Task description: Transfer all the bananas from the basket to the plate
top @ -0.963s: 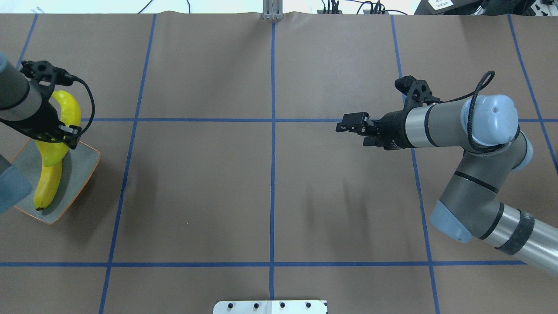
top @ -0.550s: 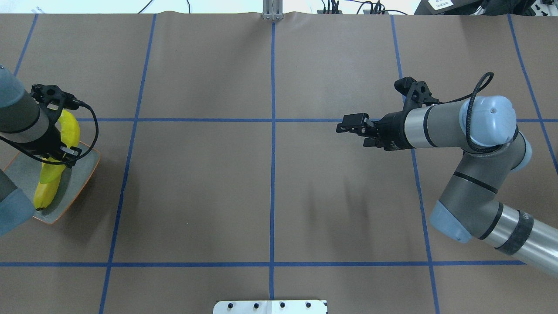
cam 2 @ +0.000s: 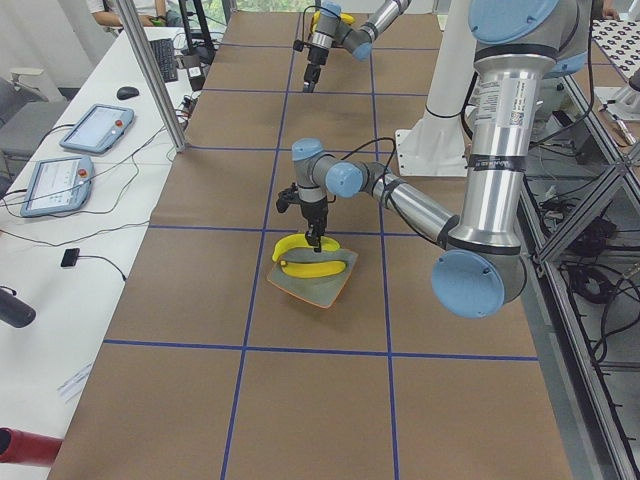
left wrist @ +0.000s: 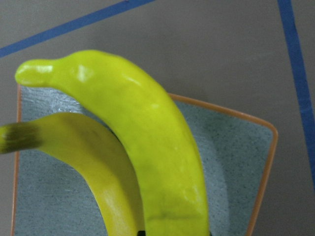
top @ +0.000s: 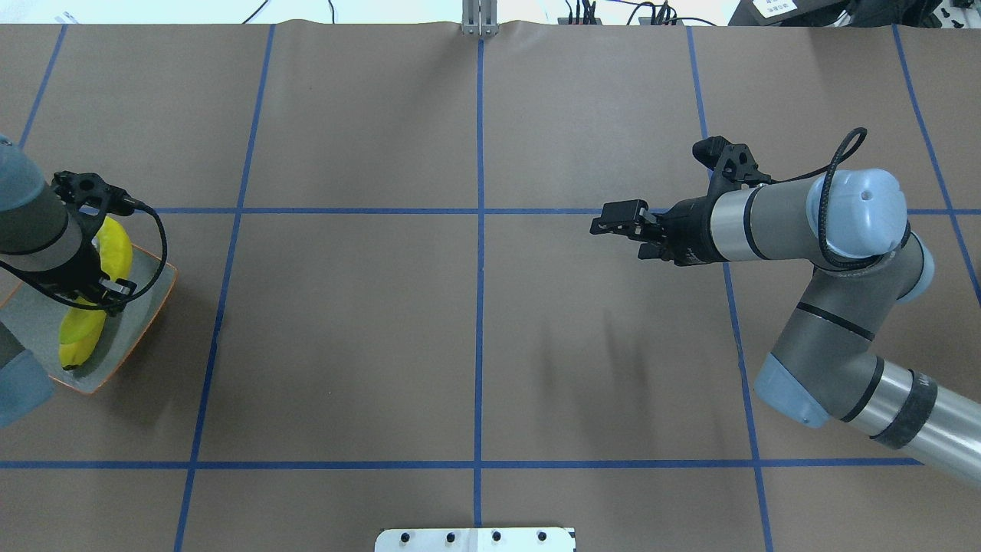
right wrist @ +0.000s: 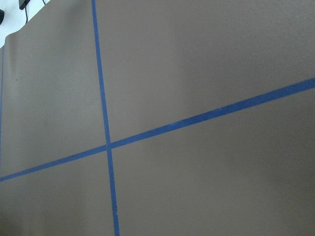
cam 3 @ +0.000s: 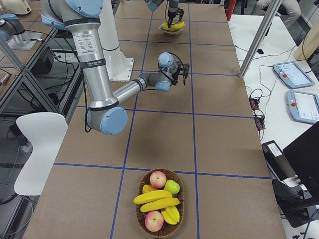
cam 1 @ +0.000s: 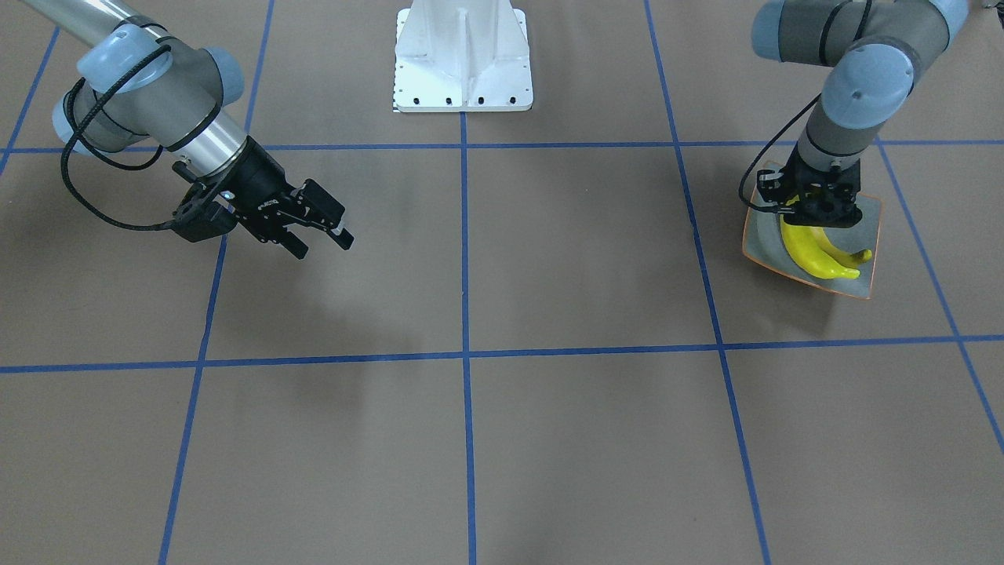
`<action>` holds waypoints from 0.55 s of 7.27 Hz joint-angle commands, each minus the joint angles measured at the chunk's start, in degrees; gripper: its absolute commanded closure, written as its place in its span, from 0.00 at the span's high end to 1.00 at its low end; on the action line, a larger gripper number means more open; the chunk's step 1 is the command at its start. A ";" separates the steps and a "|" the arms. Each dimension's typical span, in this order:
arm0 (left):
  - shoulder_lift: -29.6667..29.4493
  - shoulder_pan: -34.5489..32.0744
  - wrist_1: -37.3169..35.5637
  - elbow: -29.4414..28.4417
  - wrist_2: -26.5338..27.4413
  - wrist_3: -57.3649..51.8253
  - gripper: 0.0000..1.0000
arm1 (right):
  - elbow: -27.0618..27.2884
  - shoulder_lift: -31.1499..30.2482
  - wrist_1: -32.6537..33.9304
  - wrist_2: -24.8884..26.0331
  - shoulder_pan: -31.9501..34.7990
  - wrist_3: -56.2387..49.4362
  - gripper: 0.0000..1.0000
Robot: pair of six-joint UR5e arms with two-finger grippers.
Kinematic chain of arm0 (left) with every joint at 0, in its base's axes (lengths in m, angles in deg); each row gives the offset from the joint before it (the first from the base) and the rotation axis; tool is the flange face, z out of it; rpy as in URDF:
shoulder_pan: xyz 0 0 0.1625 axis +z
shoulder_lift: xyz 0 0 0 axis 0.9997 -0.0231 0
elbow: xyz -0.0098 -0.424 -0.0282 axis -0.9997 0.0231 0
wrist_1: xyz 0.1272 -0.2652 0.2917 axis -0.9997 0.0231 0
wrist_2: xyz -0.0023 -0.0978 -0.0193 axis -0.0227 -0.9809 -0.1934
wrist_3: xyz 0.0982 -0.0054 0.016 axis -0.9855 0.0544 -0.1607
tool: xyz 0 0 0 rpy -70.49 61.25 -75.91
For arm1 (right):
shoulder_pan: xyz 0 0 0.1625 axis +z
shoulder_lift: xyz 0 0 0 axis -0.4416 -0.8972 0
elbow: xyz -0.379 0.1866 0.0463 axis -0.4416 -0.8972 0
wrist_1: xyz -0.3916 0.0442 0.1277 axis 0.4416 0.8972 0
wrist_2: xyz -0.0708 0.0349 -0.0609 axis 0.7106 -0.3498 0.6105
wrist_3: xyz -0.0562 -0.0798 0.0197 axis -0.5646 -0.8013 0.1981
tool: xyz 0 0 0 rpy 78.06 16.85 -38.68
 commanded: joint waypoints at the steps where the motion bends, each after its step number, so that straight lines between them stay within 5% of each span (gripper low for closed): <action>1: 0.05 0.10 -0.63 -0.02 -0.45 -0.02 0.00 | 0.01 0.11 0.00 0.00 0.00 0.11 1.00; 3: 0.05 0.53 -0.63 -0.11 -0.45 -0.10 0.55 | 0.01 0.11 0.00 0.00 0.00 0.11 1.00; 4: 0.05 0.89 -0.54 -0.11 -0.28 -0.19 0.91 | 0.01 0.02 -0.09 0.00 0.00 0.20 1.00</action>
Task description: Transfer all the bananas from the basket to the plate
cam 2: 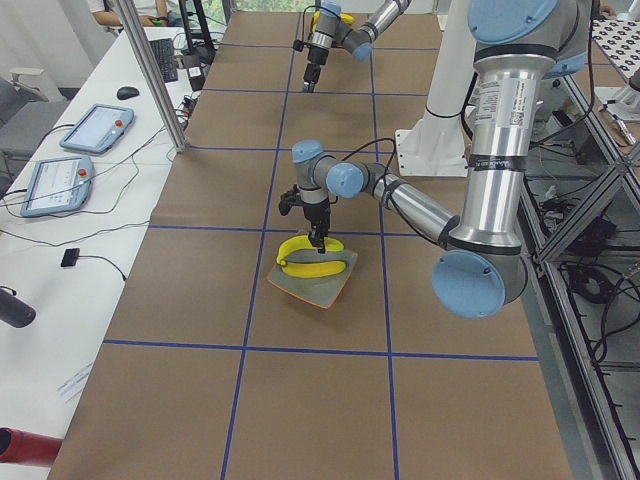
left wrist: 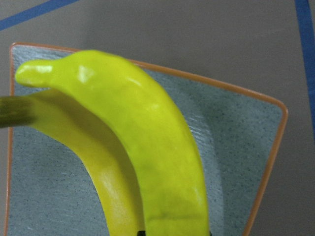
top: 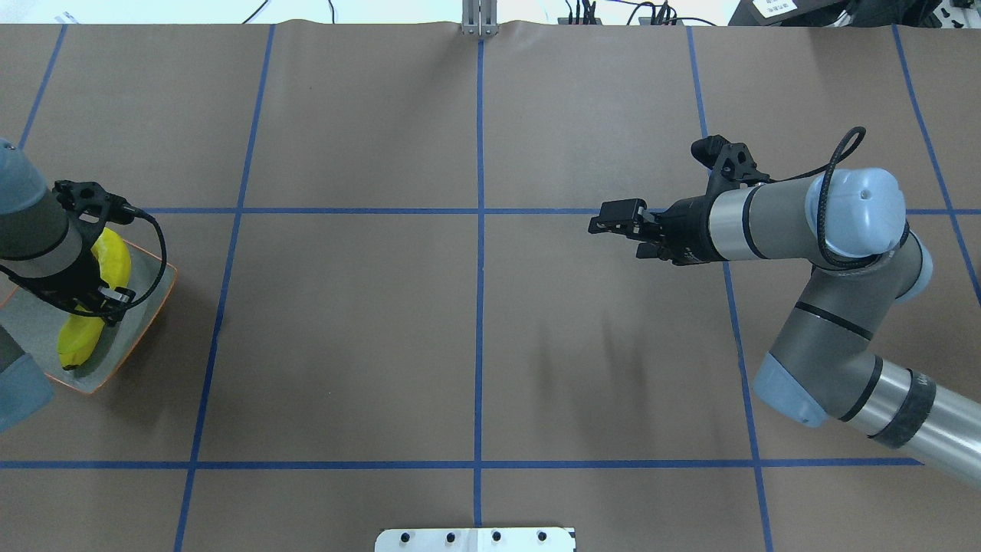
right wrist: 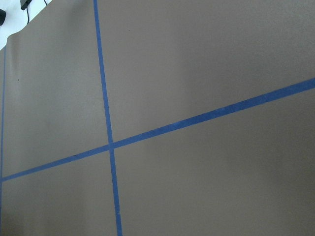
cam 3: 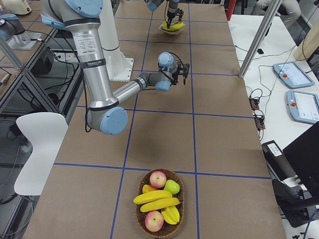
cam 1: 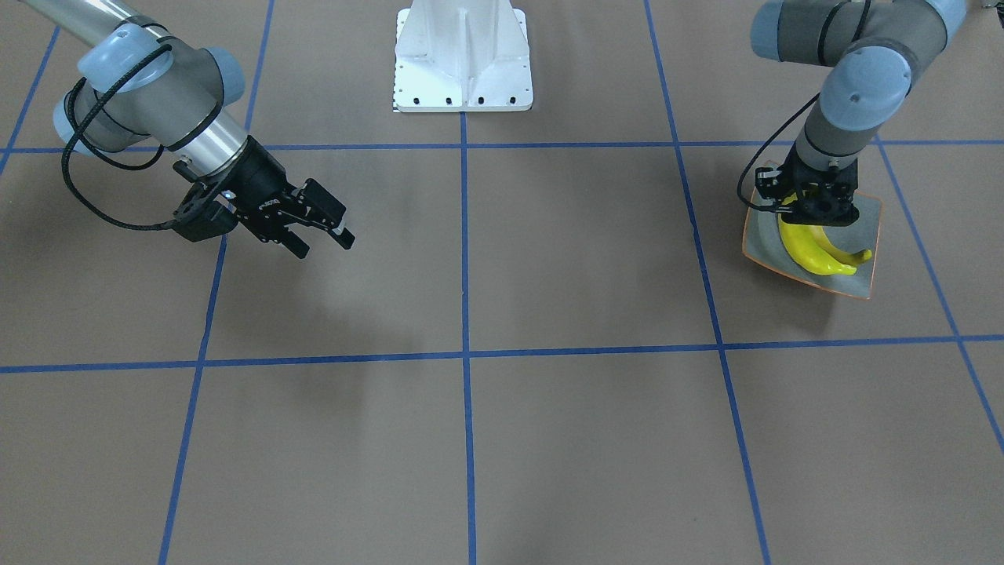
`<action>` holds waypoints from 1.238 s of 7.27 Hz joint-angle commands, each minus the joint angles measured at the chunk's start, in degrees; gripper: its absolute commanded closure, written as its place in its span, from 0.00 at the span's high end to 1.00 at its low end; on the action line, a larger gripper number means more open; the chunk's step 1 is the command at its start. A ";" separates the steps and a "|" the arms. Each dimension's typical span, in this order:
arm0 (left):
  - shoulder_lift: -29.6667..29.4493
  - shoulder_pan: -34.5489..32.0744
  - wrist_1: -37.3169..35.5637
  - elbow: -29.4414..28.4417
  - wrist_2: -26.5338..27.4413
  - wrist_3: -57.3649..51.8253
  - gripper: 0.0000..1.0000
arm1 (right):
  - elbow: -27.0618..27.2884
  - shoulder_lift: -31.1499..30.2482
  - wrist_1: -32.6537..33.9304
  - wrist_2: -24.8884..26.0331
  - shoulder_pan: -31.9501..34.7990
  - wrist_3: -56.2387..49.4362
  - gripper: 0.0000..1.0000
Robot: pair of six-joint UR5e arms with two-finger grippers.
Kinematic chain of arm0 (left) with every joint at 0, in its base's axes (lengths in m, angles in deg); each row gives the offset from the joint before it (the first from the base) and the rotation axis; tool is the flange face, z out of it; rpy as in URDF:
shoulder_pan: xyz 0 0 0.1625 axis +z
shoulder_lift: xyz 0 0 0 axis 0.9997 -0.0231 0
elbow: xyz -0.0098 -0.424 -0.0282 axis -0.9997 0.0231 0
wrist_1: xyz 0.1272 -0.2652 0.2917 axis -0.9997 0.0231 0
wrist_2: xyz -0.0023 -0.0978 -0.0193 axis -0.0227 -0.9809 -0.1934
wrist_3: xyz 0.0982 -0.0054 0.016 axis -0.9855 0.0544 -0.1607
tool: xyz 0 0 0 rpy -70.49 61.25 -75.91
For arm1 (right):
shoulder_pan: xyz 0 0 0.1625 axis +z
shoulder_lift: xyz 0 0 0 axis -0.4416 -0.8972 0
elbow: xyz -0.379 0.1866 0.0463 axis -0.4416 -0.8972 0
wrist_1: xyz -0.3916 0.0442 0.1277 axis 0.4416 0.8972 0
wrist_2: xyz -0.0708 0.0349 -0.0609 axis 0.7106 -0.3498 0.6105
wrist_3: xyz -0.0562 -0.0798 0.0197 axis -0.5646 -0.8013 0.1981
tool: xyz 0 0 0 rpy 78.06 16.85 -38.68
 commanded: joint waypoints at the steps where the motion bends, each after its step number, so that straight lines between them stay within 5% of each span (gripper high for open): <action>1: 0.00 0.40 0.15 -0.04 0.13 -0.10 0.99 | 0.00 -0.07 -0.07 0.00 0.00 0.07 1.00; 6: -3.15 0.49 0.59 1.98 -4.06 0.42 0.99 | 1.23 -3.30 0.11 -1.74 3.57 -0.55 1.00; 9: -5.98 0.57 0.76 1.63 -4.17 0.69 0.99 | -4.01 -13.92 0.72 -18.74 24.09 -24.17 1.00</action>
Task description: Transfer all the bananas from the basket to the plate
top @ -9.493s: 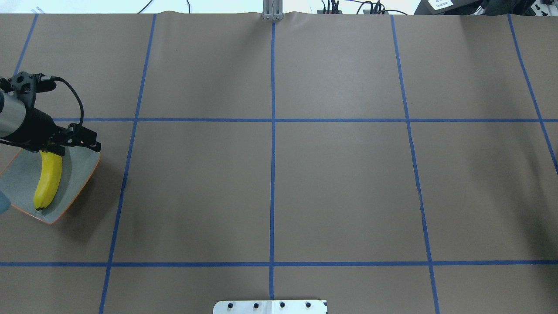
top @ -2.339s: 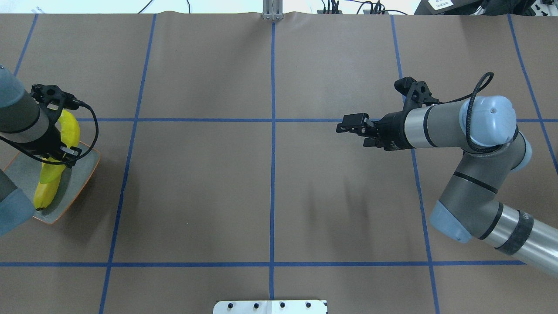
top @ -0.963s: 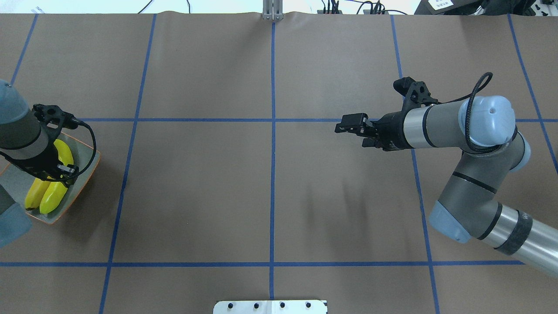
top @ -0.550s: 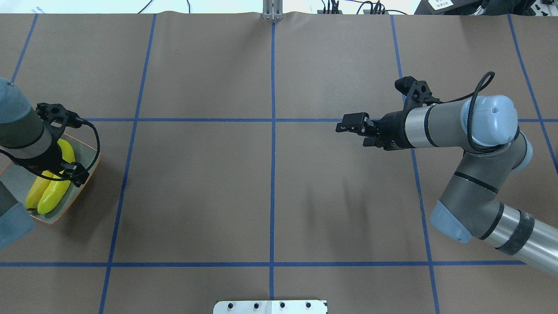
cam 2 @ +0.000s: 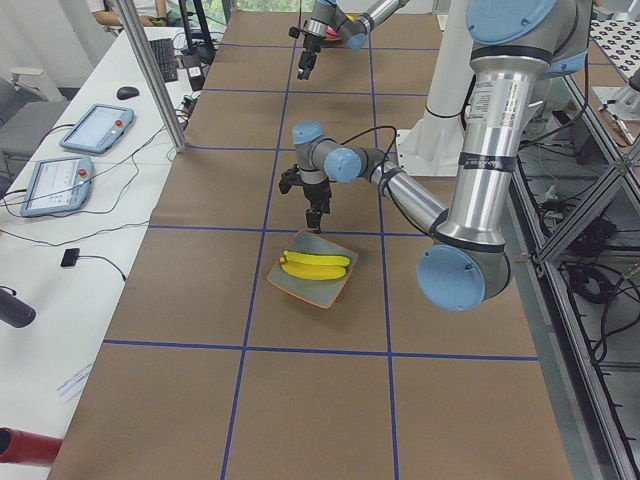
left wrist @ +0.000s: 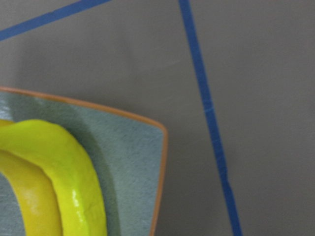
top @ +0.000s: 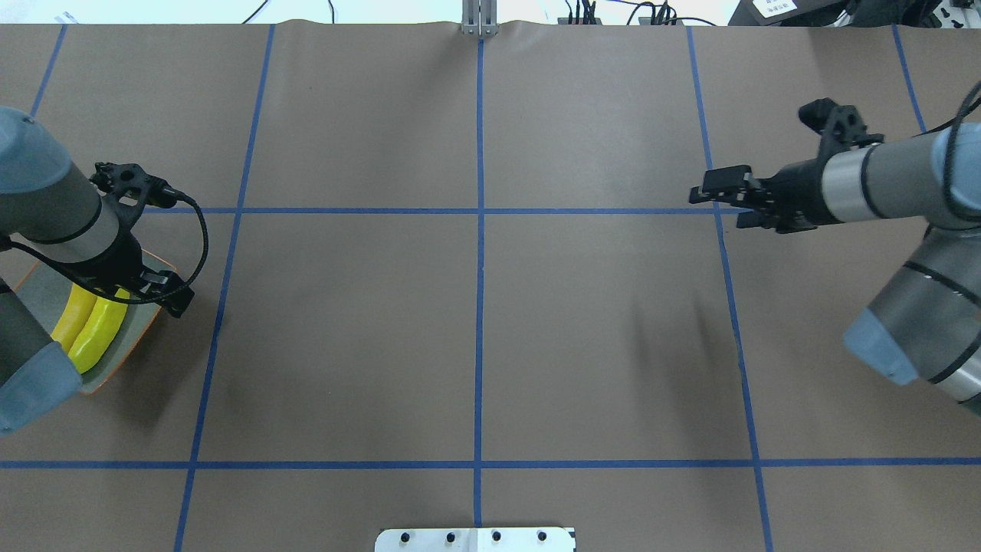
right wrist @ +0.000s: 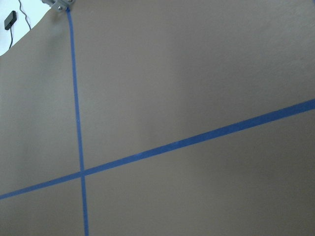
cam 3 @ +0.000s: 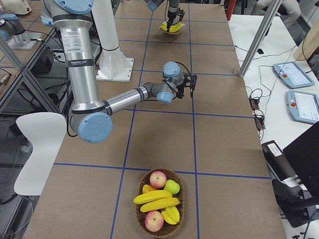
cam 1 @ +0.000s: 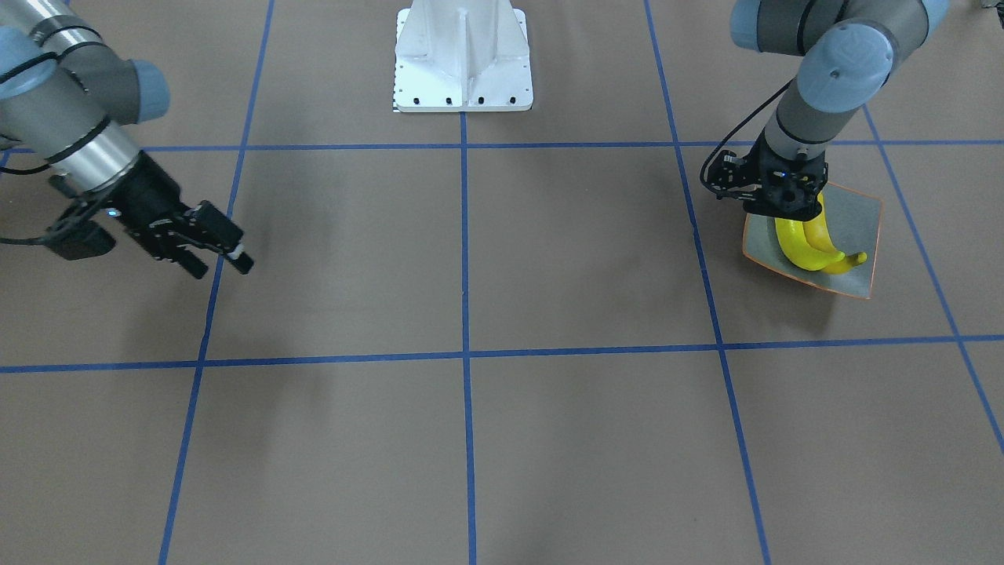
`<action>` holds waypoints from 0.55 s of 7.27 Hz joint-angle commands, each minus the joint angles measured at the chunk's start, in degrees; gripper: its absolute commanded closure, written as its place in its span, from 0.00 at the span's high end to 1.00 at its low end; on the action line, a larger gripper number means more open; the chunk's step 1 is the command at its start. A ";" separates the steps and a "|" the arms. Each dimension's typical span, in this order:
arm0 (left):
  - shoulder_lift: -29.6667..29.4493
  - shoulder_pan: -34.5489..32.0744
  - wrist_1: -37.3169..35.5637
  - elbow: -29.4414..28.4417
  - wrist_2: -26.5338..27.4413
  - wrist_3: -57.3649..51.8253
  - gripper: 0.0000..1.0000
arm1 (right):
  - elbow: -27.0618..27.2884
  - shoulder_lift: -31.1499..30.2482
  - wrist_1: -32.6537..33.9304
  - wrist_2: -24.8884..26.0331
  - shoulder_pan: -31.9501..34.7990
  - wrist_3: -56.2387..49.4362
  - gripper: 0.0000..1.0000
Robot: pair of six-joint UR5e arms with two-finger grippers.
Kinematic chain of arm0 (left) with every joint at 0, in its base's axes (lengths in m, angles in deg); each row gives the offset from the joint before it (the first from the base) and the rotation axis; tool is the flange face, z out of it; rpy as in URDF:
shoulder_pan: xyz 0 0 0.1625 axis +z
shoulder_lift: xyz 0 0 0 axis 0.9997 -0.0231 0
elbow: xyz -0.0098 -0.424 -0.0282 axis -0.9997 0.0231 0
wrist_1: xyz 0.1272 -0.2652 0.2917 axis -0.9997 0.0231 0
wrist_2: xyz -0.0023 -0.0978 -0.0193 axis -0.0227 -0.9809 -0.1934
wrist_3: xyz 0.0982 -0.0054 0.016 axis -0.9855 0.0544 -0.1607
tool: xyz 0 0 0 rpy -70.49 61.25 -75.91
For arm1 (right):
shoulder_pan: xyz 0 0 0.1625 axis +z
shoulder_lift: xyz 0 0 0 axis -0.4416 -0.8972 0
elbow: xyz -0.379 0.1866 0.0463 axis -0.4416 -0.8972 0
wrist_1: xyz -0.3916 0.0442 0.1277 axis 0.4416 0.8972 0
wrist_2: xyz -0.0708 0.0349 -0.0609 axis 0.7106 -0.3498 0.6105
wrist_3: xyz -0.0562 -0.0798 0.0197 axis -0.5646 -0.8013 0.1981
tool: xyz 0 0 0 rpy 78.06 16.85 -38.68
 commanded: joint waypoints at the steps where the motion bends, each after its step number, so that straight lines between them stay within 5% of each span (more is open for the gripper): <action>1: -0.60 0.04 0.15 -0.15 -0.13 0.10 0.99 | -7.01 -6.93 0.22 -11.72 15.67 -20.24 1.00; 4: -1.57 0.13 0.42 -1.20 -0.22 3.44 0.99 | -12.31 -17.73 3.72 -12.29 27.03 -50.11 1.00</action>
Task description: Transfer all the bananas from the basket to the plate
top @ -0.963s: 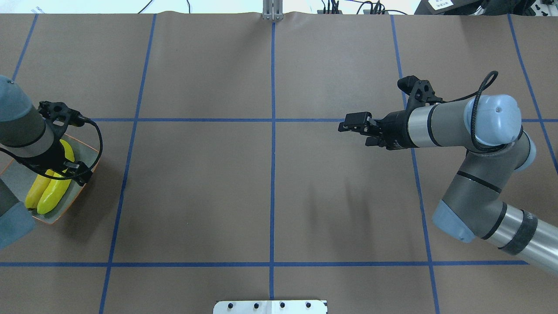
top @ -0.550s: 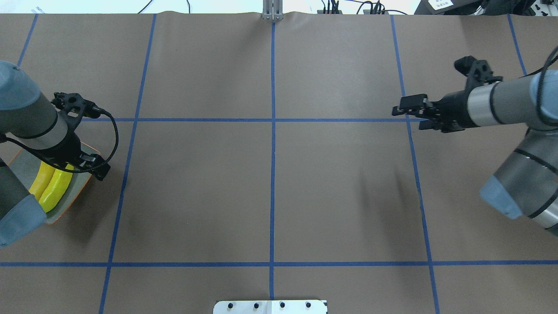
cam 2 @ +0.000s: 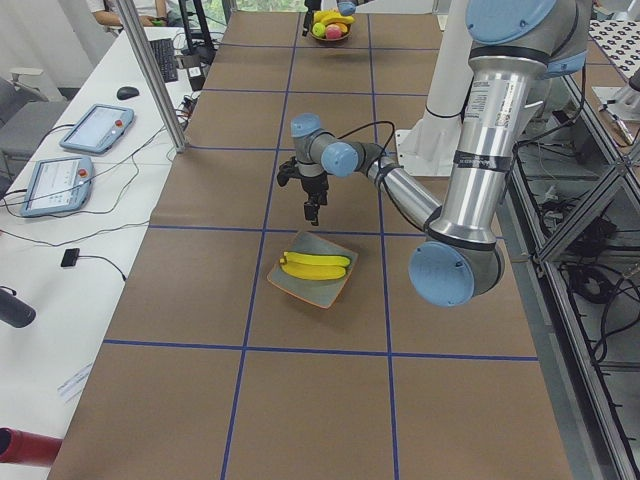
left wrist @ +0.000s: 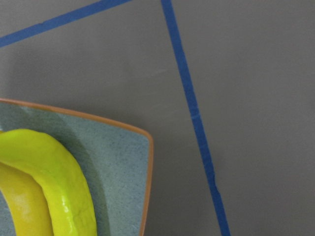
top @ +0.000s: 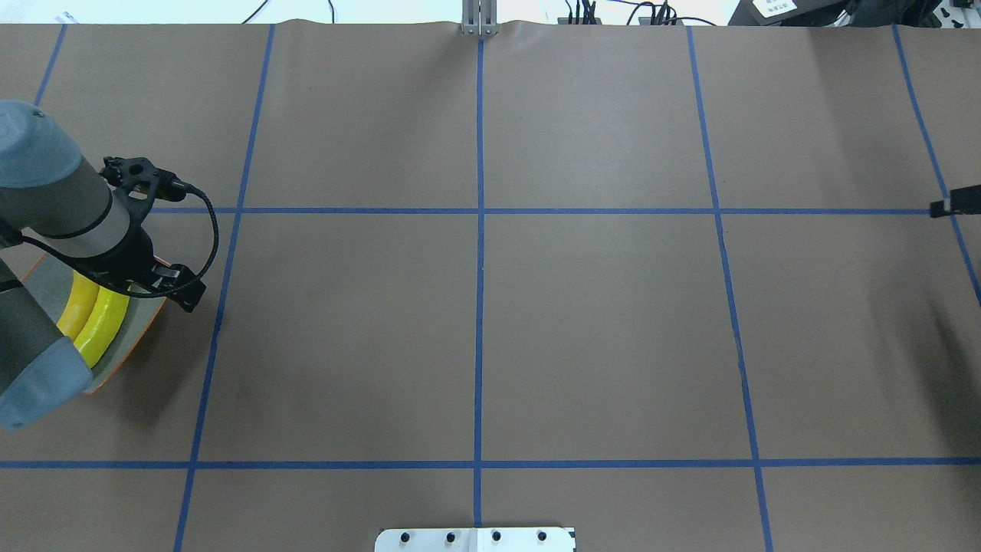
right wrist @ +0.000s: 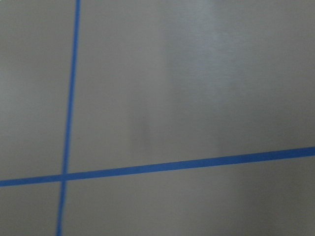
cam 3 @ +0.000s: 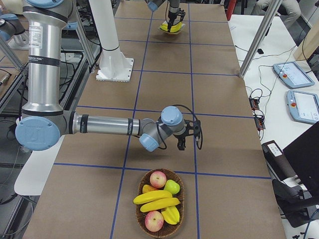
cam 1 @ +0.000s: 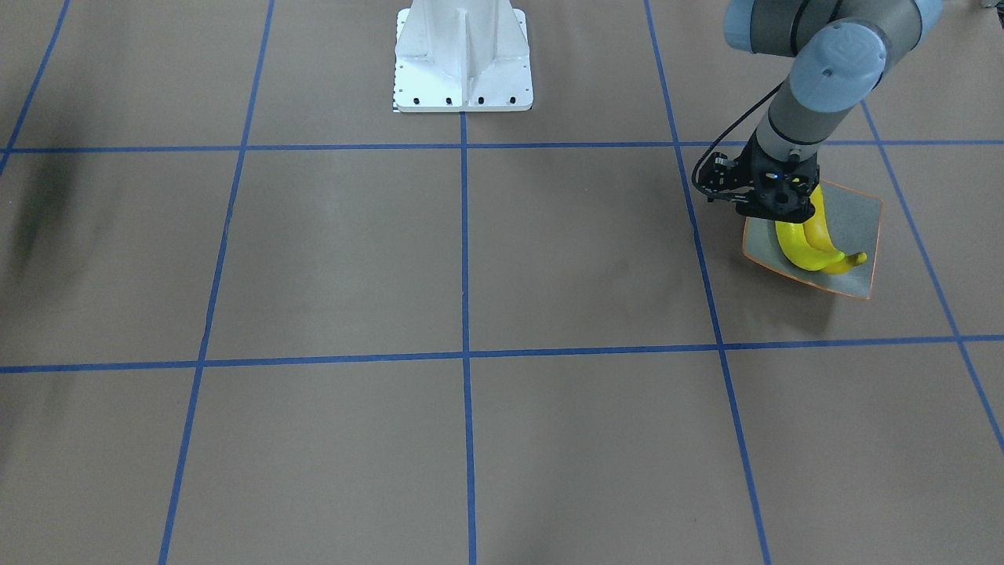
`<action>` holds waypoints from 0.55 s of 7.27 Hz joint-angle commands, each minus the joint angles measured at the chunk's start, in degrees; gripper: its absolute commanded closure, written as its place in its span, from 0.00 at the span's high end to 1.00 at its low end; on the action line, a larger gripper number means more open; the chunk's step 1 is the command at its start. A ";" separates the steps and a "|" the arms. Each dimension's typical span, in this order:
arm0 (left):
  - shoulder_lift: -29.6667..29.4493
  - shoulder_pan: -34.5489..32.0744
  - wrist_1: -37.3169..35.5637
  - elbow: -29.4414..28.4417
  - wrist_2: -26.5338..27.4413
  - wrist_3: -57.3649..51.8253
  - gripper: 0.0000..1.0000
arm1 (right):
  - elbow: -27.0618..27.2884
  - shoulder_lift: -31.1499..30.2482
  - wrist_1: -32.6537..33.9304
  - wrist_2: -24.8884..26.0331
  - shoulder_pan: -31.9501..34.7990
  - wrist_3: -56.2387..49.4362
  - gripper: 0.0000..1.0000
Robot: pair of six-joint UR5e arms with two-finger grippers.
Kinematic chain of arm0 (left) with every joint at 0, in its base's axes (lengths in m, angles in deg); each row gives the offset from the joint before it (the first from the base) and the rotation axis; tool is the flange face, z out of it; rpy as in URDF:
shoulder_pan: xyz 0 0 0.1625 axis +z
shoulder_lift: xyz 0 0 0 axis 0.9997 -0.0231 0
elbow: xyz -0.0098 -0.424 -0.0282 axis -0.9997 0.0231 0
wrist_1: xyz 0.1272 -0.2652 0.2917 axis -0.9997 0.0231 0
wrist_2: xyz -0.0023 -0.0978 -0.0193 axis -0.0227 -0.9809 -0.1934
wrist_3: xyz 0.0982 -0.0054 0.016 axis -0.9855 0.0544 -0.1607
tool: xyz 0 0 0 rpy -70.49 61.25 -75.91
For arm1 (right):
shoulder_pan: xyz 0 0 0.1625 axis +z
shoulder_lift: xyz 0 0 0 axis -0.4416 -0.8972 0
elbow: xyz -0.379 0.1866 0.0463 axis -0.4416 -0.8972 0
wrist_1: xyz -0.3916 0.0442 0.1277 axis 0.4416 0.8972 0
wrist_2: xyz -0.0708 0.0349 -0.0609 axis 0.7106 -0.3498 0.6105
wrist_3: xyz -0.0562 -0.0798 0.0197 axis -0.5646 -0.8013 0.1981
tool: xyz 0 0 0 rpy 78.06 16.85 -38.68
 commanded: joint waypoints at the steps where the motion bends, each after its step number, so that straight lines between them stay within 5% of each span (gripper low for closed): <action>1: -0.34 0.08 0.14 -0.91 0.02 0.79 0.99 | -1.76 -6.80 4.54 -0.26 7.57 -19.78 1.00; 4: -0.34 0.08 0.14 -1.61 0.02 0.79 0.99 | -2.28 -12.43 7.02 1.49 11.99 -34.86 1.00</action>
